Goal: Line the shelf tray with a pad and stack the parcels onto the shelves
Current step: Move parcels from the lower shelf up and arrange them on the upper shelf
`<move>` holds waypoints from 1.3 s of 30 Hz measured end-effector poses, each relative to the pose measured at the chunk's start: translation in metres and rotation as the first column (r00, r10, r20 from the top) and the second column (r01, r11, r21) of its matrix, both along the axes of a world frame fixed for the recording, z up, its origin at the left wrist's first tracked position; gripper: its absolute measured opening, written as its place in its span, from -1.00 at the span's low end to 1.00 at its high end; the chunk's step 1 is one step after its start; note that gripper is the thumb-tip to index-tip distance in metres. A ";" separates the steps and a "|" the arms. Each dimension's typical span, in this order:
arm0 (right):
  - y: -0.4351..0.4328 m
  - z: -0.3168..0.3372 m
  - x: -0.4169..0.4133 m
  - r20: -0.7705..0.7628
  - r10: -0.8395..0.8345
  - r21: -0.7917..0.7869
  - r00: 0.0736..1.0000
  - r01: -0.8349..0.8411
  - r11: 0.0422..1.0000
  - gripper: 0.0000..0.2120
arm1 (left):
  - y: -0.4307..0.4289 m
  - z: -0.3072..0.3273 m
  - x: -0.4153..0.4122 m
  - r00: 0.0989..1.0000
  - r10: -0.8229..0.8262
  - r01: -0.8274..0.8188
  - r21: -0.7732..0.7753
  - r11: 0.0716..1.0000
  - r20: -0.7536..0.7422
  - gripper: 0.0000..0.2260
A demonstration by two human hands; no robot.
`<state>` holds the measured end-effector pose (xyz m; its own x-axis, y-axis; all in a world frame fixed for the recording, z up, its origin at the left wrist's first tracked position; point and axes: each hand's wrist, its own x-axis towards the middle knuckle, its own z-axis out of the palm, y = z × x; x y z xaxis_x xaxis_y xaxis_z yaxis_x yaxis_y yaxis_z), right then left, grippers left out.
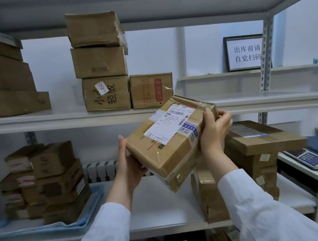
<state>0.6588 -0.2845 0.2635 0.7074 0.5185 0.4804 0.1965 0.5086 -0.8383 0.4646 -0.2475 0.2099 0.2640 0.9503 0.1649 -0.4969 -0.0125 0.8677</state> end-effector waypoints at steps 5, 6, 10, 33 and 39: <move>-0.004 0.023 -0.005 -0.078 0.030 0.137 0.997 -0.019 0.990 -0.59 | -0.001 0.022 -0.010 0.996 -0.044 0.054 0.132 0.990 -0.076 0.03; -0.002 0.027 -0.005 -0.086 0.043 0.155 0.995 -0.029 0.988 -0.58 | -0.003 0.027 -0.012 0.996 -0.048 0.060 0.159 0.986 -0.080 0.06; 0.001 0.045 -0.013 -0.035 0.145 0.201 0.989 -0.135 0.970 -0.34 | -0.006 0.051 -0.013 1.000 0.017 -0.013 0.196 0.980 -0.019 -0.22; 0.062 0.117 -0.011 0.429 0.479 0.139 0.766 -0.580 0.803 -0.18 | 0.019 0.196 0.039 0.924 0.383 -0.371 0.249 0.895 -0.001 -0.20; 0.092 0.138 -0.005 0.379 0.456 0.119 0.805 -0.531 0.839 -0.56 | 0.046 0.204 0.037 0.878 0.473 -0.407 0.410 0.816 -0.069 -0.10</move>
